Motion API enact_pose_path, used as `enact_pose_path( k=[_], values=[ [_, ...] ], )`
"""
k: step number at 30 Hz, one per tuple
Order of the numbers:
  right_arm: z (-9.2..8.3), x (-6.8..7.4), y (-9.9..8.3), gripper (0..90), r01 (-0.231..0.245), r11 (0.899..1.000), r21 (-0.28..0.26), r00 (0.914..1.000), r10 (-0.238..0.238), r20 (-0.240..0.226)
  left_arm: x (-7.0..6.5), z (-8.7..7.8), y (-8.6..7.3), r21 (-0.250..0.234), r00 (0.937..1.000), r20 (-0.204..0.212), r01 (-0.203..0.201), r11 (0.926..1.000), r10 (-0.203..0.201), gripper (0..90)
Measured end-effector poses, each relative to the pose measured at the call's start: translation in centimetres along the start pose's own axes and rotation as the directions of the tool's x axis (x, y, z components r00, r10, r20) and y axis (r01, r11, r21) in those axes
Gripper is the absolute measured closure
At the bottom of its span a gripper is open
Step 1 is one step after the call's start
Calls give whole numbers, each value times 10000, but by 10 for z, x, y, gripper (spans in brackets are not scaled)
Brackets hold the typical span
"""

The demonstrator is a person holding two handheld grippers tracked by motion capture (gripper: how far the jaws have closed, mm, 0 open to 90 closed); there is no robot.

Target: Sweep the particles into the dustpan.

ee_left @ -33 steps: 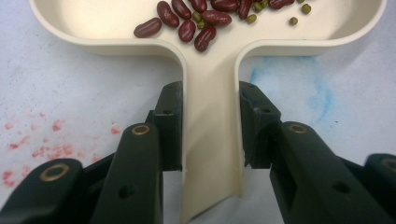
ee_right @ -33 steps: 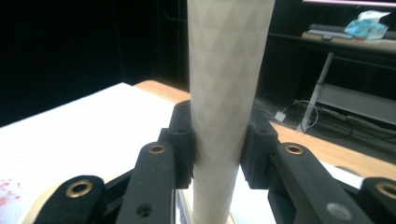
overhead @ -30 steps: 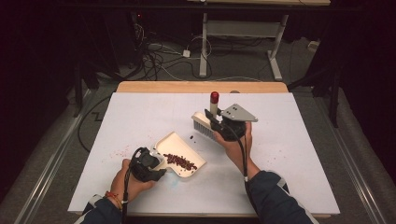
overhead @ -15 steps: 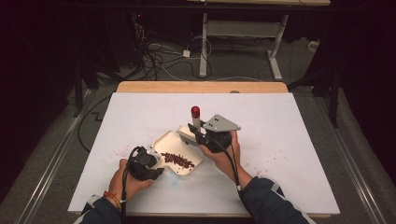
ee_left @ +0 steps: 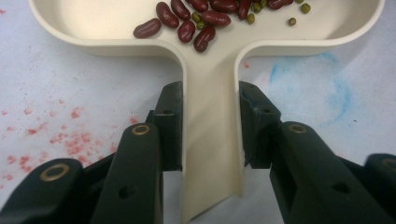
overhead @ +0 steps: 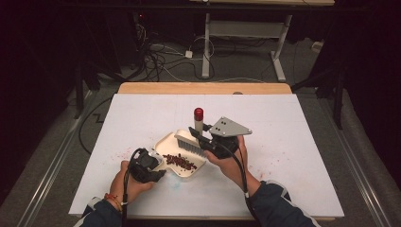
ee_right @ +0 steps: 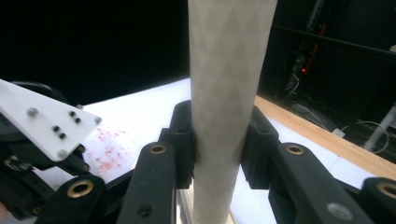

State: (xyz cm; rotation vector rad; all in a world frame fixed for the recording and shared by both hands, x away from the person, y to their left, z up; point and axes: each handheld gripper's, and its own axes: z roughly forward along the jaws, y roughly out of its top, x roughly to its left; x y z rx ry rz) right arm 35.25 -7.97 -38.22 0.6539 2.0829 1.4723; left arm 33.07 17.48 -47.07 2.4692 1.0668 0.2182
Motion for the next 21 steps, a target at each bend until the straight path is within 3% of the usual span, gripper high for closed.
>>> enact_pose_path(
  k=[6,10,14,16,21],
  values=[
    [10,2,-15,701,566,9980,299,9974,-578,428,0,0,0,-49,10000,19,70,10000,-70,638],
    [15,8,-22,701,506,9984,261,9981,-515,345,-1,0,0,-219,9998,52,177,9996,-176,638],
    [15,20,-21,701,385,9987,340,9991,-380,-165,-1,0,1,-440,9990,54,457,9980,-455,637],
    [15,27,-19,701,535,9976,448,9985,-529,-150,-2,1,1,-512,9980,74,625,9967,-622,636],
    [13,40,-15,701,327,9973,653,9992,-311,-243,-8,4,4,-689,9957,-108,910,9935,-920,637]
  ],
)
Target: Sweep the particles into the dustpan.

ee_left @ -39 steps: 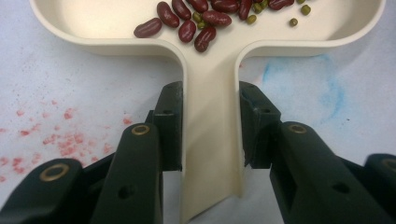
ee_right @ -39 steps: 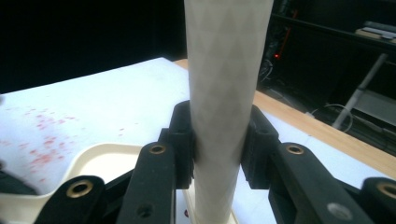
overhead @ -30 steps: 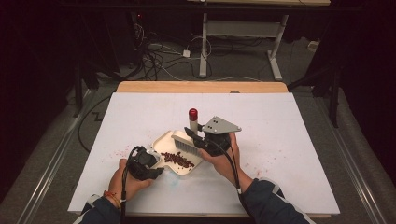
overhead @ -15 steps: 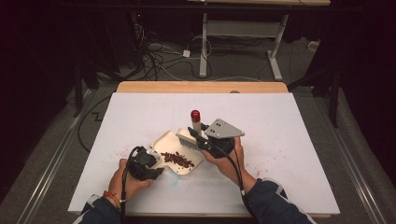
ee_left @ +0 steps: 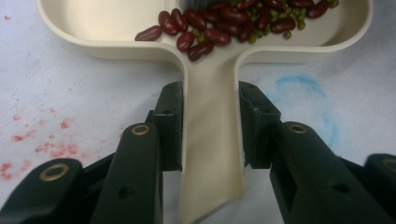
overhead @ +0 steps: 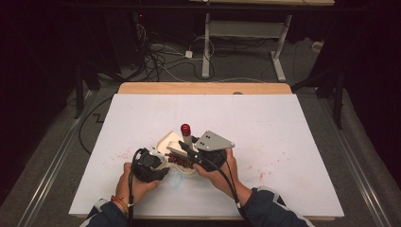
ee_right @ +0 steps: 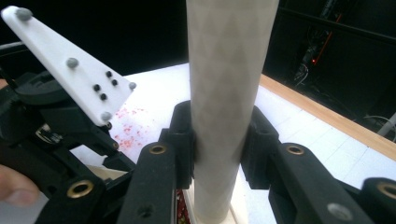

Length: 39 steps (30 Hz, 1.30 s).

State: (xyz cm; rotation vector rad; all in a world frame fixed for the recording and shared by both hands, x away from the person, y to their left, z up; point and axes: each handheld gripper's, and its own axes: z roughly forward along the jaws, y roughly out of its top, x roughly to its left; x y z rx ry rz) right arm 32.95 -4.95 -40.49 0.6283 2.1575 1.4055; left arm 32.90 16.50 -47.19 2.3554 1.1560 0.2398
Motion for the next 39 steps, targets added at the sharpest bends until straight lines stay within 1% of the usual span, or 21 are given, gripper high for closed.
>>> enact_pose_path(
  k=[2,5,7,9,10,13,14,15,17,20,21,23,26,29,31,33,35,37,38,39],
  values=[
    [0,0,0,701,-33,10000,16,10000,33,43,-1,1,0,-46,10000,-18,51,10000,-52,637],
    [-2,-2,1,701,-312,9995,63,9994,311,119,0,2,0,-84,9999,27,110,9999,-110,637],
    [-3,-3,2,701,-356,9993,65,9994,355,54,0,2,0,-29,10000,2,45,10000,-45,637],
    [-4,-5,3,701,-533,9986,73,9986,533,-30,0,2,0,9,10000,26,-19,10000,19,637],
    [-4,-7,4,701,-584,9983,48,9983,584,-49,0,2,0,-37,10000,25,28,10000,-28,637],
    [-9,-12,7,701,-514,9986,-117,9987,514,57,1,2,0,-67,10000,21,7,10000,-6,637],
    [-11,-13,8,701,-563,9982,-181,9983,566,150,1,2,0,-74,10000,22,4,10000,-4,637],
    [-13,-16,9,701,-491,9985,-251,9986,496,198,1,2,0,-77,10000,22,1,10000,-1,637],
    [-16,-19,11,701,-413,9985,-365,9983,427,393,1,1,0,-91,10000,11,7,10000,-7,637],
    [-18,-24,11,701,-258,9989,-387,9969,286,729,0,0,-1,-153,10000,-7,15,9999,-15,637],
    [-18,-26,10,701,-183,9991,-370,9964,213,825,0,0,-1,-174,10000,-3,28,9998,-28,637],
    [-16,-30,7,701,-204,9995,-230,9961,223,858,0,0,-1,-179,10000,9,34,9998,-34,637],
    [-11,-31,2,701,-186,9998,14,9955,184,930,1,0,0,-181,10000,0,40,9998,-40,637],
    [-7,-27,-1,701,-184,9997,173,9973,171,721,1,0,0,-237,9999,-115,99,9997,-101,637],
    [-6,-22,-2,701,-314,9993,185,9985,306,455,2,0,0,-247,9998,-123,172,9995,-175,637],
    [-6,-17,-1,701,-300,9994,181,9994,297,188,4,0,0,-285,9995,-173,269,9992,-274,637],
    [-6,-12,0,701,-401,9990,182,9992,401,-32,6,0,-1,-298,9992,-160,363,9989,-368,637],
    [-6,-8,1,701,-306,9994,166,9995,308,-90,8,0,-1,-303,9990,-178,408,9987,-413,637],
    [-6,-7,1,701,-225,9996,166,9996,229,-192,8,0,-1,-327,9988,-192,449,9985,-456,637],
    [-7,-6,1,701,-319,9994,158,9993,322,-193,9,0,-2,-355,9986,-181,490,9982,-497,637]
  ],
)
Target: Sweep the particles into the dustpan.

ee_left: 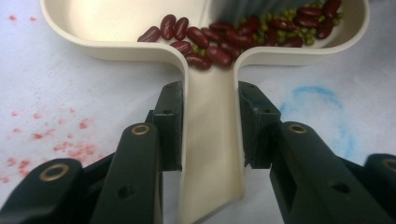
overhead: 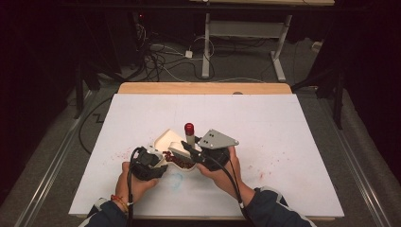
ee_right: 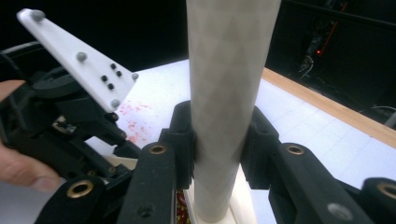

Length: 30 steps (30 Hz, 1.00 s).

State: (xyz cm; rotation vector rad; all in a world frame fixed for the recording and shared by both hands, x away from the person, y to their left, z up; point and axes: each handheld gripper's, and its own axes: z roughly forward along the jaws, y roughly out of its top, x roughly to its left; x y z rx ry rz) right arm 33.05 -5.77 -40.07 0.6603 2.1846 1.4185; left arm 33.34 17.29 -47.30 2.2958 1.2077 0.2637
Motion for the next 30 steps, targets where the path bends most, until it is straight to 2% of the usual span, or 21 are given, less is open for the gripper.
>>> enact_pose_path(
  k=[13,19,22,30],
  values=[
    [-12,-11,8,701,-207,9987,-457,9996,216,175,9,-1,-3,-25,9998,-58,207,9998,-207,637],
    [-18,-17,10,700,39,9984,-559,9998,-28,197,13,-2,-4,-57,9997,-87,246,9997,-246,637],
    [-24,-23,8,700,293,9978,-590,9994,-281,199,14,-2,-5,-67,9997,-105,236,9997,-236,637],
    [-52,-48,5,700,215,9974,-684,9993,-194,324,15,-3,-5,-81,9995,-166,253,9996,-255,637]
  ],
)
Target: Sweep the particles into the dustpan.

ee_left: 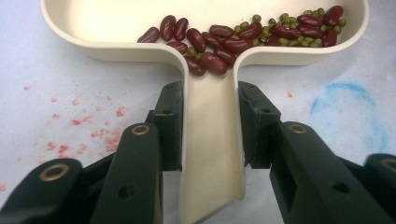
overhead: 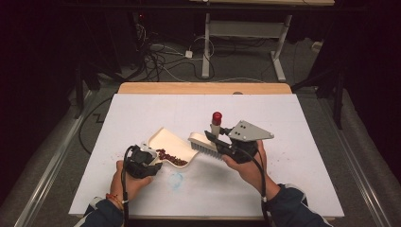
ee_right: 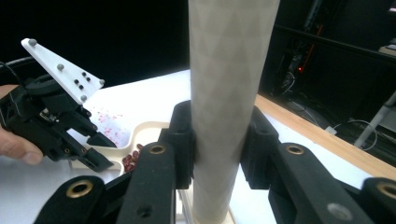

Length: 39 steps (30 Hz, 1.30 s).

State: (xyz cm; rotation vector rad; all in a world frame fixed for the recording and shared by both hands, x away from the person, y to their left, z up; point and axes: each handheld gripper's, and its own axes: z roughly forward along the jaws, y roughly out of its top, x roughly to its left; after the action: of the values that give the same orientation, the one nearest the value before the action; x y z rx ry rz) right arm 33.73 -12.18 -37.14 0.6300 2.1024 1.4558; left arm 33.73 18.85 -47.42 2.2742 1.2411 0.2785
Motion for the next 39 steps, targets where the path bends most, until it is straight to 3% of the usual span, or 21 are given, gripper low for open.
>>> enact_pose_path(
  k=[16,22,28,39],
  values=[
    [-47,-39,-17,700,-41,9996,280,9997,34,254,6,-2,0,24,10000,-74,64,10000,-64,637],
    [-62,-48,-26,700,-81,9984,563,9987,52,513,8,-3,-2,16,9998,-131,119,9999,-119,637],
    [-79,-56,-32,699,74,9980,632,9999,-81,113,15,-5,-5,50,9996,-187,226,9997,-226,637],
    [-104,-62,-39,699,146,9951,978,9997,-162,163,26,-9,-11,-41,9969,-481,617,9981,-618,637]
  ],
)
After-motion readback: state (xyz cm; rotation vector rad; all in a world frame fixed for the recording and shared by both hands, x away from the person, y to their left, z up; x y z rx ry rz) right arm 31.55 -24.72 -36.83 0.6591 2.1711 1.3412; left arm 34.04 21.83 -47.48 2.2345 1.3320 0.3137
